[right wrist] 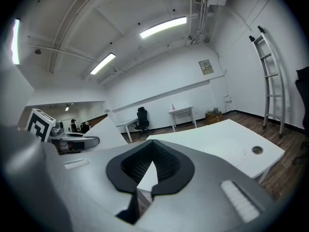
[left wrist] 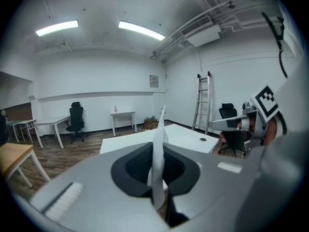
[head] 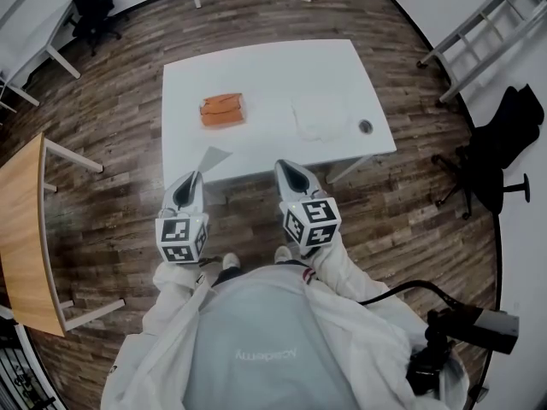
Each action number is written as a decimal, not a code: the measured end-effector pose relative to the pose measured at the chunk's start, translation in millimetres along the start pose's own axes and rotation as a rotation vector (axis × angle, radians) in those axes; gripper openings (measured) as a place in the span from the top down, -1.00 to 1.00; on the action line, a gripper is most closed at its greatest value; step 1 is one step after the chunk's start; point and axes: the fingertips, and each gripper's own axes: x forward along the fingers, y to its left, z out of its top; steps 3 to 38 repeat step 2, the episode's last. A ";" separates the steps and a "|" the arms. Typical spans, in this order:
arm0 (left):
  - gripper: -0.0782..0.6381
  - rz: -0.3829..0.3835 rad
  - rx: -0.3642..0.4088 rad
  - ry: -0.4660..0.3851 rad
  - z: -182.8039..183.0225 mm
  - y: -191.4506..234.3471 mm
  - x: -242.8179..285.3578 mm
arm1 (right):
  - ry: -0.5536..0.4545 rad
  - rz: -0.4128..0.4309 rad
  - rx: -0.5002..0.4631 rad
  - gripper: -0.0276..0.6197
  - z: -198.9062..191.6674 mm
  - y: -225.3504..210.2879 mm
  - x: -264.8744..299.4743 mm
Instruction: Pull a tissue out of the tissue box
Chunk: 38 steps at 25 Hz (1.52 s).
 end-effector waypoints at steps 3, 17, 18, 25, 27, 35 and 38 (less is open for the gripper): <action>0.78 0.000 0.000 0.001 0.9 -1.5 2.8 | 0.000 -0.002 0.001 0.92 0.8 -3.9 0.1; 0.78 0.000 0.000 0.001 0.9 -1.5 2.8 | 0.000 -0.002 0.001 0.92 0.8 -3.9 0.1; 0.78 0.000 0.000 0.001 0.9 -1.5 2.8 | 0.000 -0.002 0.001 0.92 0.8 -3.9 0.1; 0.78 0.000 0.000 0.001 0.9 -1.5 2.8 | 0.000 -0.002 0.001 0.92 0.8 -3.9 0.1; 0.78 0.000 0.000 0.001 0.9 -1.5 2.8 | 0.000 -0.002 0.001 0.92 0.8 -3.9 0.1; 0.78 0.000 0.000 0.001 0.9 -1.5 2.8 | 0.000 -0.002 0.001 0.92 0.8 -3.9 0.1; 0.78 0.000 0.000 0.001 0.9 -1.5 2.8 | 0.000 -0.002 0.001 0.92 0.8 -3.9 0.1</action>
